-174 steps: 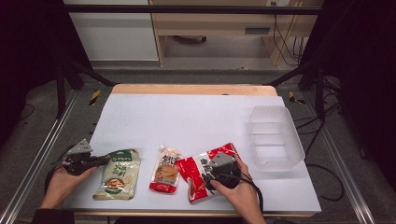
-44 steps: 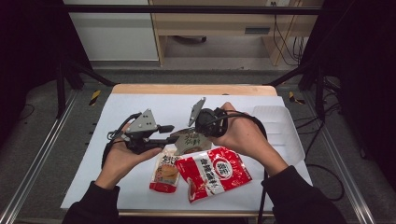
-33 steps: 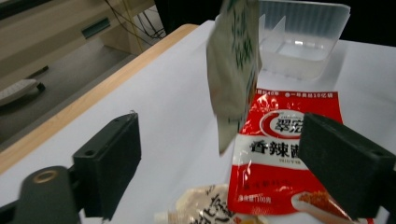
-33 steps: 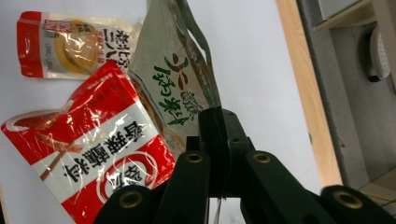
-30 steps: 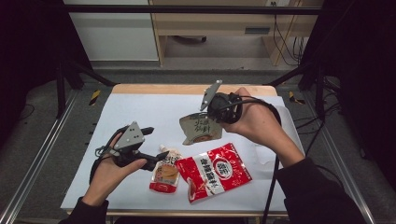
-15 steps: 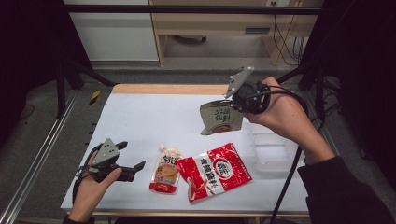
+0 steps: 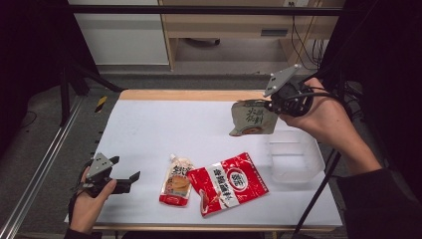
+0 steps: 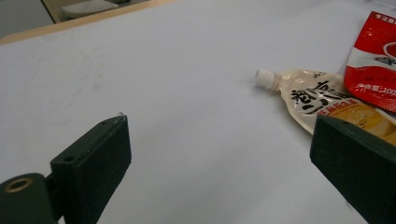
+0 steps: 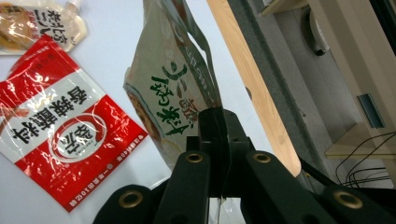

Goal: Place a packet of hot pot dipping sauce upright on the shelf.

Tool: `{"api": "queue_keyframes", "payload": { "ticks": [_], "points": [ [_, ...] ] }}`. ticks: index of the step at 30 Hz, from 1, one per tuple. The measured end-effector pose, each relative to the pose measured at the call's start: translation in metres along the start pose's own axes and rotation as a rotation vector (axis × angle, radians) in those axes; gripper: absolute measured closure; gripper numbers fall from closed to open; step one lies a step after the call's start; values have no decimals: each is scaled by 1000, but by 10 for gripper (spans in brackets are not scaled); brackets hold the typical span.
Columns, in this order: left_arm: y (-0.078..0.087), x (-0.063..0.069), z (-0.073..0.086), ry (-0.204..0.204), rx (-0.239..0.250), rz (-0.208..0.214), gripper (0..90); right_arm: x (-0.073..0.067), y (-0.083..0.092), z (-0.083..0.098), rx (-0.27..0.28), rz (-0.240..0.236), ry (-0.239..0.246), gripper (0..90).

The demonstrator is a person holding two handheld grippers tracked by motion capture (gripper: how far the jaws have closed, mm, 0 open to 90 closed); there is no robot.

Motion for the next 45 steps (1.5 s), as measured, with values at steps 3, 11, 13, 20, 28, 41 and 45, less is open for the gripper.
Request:
{"api": "queue_keyframes", "payload": {
  "ticks": [3,11,13,20,28,41,45],
  "points": [
    [0,-3,1,5,0,-9,53,5,2,7,-2,11,-12,900],
    [3,-5,5,17,-2,-21,53,10,9,16,14,40,-38,900],
    [4,-6,5,15,-9,-23,53,12,11,20,15,50,-46,900],
    [7,-11,8,28,-17,-44,53,19,13,35,17,77,-73,900],
    [8,-12,9,30,-23,-48,54,33,3,56,-12,95,-103,900],
    [8,-10,10,40,-20,-48,54,48,-27,84,-62,107,-108,900],
    [8,-11,11,46,-14,-50,54,51,-37,91,-72,114,-113,900]
  ]
}}
Point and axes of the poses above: each handheld gripper's, and its own axes: y roughly backward along the jaws, z roughly out of its underside, x roughly to its right, the point moved 2 cm from there along -y, roughly forward along the jaws, and after that the axes turned 10 degrees about z, right-handed, at the moved point
